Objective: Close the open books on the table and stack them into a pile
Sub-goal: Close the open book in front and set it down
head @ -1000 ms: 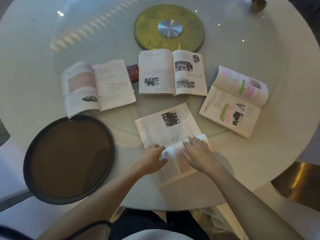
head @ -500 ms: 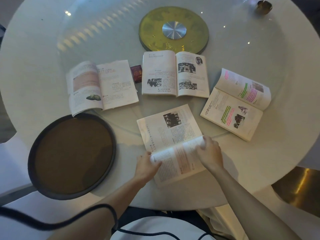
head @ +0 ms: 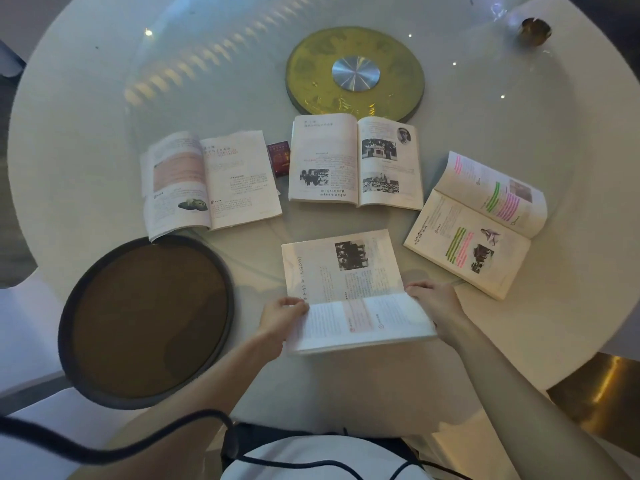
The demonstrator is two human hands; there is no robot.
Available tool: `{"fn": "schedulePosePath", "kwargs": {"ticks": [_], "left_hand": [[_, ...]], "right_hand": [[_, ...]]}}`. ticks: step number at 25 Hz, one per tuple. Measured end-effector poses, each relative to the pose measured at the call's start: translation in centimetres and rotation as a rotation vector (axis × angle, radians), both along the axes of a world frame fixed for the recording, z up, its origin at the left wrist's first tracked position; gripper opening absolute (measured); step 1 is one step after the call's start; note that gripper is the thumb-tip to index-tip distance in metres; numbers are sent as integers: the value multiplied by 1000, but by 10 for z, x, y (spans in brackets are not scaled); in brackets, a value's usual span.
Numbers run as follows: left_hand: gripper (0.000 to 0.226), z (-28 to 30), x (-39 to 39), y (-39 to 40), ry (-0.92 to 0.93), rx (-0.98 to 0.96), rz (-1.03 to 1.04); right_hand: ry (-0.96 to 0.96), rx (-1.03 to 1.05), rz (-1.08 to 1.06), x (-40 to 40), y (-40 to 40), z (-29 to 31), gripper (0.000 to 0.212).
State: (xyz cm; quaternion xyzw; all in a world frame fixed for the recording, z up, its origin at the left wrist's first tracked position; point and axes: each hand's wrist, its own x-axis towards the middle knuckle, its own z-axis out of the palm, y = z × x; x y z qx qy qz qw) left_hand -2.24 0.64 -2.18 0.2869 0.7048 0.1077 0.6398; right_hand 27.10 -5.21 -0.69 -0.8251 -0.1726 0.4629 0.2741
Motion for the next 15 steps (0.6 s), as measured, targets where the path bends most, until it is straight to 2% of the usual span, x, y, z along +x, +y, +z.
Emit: {"fn": "schedulePosePath", "kwargs": {"ticks": [2, 6, 9, 12, 13, 15], "left_hand": [[8, 4, 0, 12, -36, -15, 60], [8, 8, -1, 32, -125, -45, 221], [35, 5, -3, 42, -277, -78, 361], [44, -1, -4, 41, -233, -103, 400], [41, -3, -4, 36, -181, -113, 367], [29, -7, -4, 22, -85, -139, 252]], "right_hand": [[146, 5, -85, 0, 12, 6, 11], [322, 49, -205, 2, 31, 1, 17], [379, 85, -267, 3, 42, -12, 32], [278, 31, -148, -2, 51, -21, 35], [168, 12, -55, -4, 55, -23, 35], [-192, -44, 215, -6, 64, -29, 42]]}}
